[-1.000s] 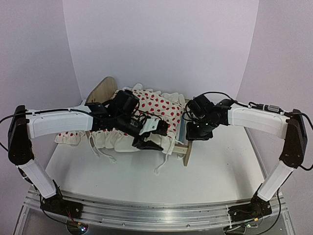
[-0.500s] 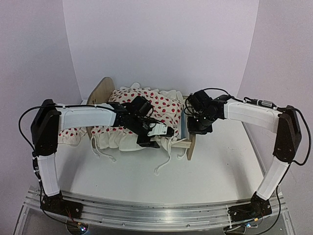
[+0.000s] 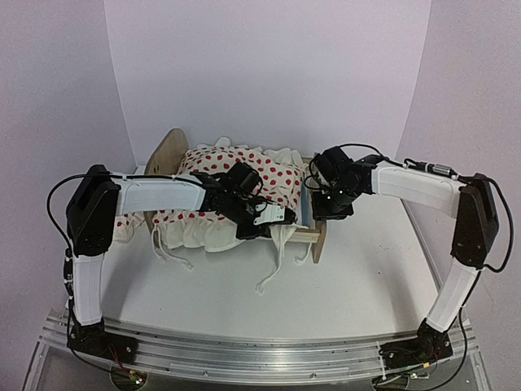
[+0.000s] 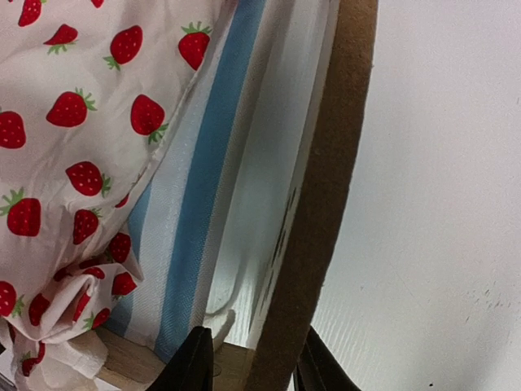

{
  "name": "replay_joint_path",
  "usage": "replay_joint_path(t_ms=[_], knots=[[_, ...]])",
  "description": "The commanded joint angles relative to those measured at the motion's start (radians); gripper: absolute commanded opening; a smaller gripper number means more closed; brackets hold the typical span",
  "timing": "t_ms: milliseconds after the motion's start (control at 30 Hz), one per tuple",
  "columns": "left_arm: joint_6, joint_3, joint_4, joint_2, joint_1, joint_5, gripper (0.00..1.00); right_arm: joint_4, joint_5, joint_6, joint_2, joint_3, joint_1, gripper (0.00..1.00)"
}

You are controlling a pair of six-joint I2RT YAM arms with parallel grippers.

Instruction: Set up the pet bed

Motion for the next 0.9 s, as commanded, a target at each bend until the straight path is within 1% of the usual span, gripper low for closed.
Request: replay_joint_path(t_ms=[0,33,67,167,267,367,433,467,500,567,633,667,733,767,833,867], knots=[[-0.042,0.036,-0.065,0.025,-0.017,0.047,0.04,0.013,-0.072,-0.103,-0.094,0.026,0.006,0.4],[-0.053,0.045,-0.073,0.031,-0.016,0.044,0.0,0.013,-0.073,-0.105,-0.126,0.02,0.006,0.44],[-0.061,0.055,-0.086,0.035,-0.016,0.041,0.0,0.014,-0.076,-0.109,-0.154,0.005,0.006,0.48],[-0.091,0.102,-0.127,0.046,-0.017,0.032,0.0,0.015,-0.115,-0.119,-0.244,-0.045,0.006,0.59],[-0.153,0.196,-0.194,0.061,-0.016,0.033,0.0,0.015,-0.242,-0.116,-0.312,-0.114,0.006,0.66],[-0.2,0.288,-0.245,0.074,-0.015,0.024,0.0,0.035,-0.362,-0.084,-0.375,-0.2,0.006,0.66],[-0.23,0.343,-0.261,0.076,-0.015,0.017,0.0,0.091,-0.417,-0.053,-0.439,-0.275,0.006,0.66],[-0.243,0.366,-0.266,0.077,-0.015,0.017,0.0,0.136,-0.424,-0.019,-0.47,-0.328,0.006,0.65],[-0.256,0.4,-0.273,0.078,-0.015,0.023,0.0,0.218,-0.429,0.015,-0.515,-0.409,0.007,0.61],[-0.277,0.465,-0.298,0.086,-0.015,0.032,0.0,0.421,-0.431,0.126,-0.583,-0.571,0.009,0.52],[-0.298,0.55,-0.341,0.102,-0.015,0.041,0.0,0.65,-0.388,0.209,-0.637,-0.728,0.03,0.45],[-0.307,0.599,-0.373,0.117,-0.016,0.056,0.0,0.713,-0.334,0.212,-0.651,-0.79,0.06,0.44],[-0.316,0.681,-0.426,0.132,-0.018,0.071,0.0,0.775,-0.121,0.223,-0.657,-0.853,0.103,0.44],[-0.317,0.691,-0.431,0.131,-0.019,0.074,0.0,0.823,-0.056,0.231,-0.649,-0.885,0.114,0.44],[-0.317,0.686,-0.427,0.118,-0.02,0.077,0.0,0.978,0.027,0.24,-0.624,-0.962,0.121,0.43],[-0.318,0.683,-0.426,0.111,-0.019,0.078,0.0,1.05,0.071,0.257,-0.607,-1.007,0.121,0.41]])
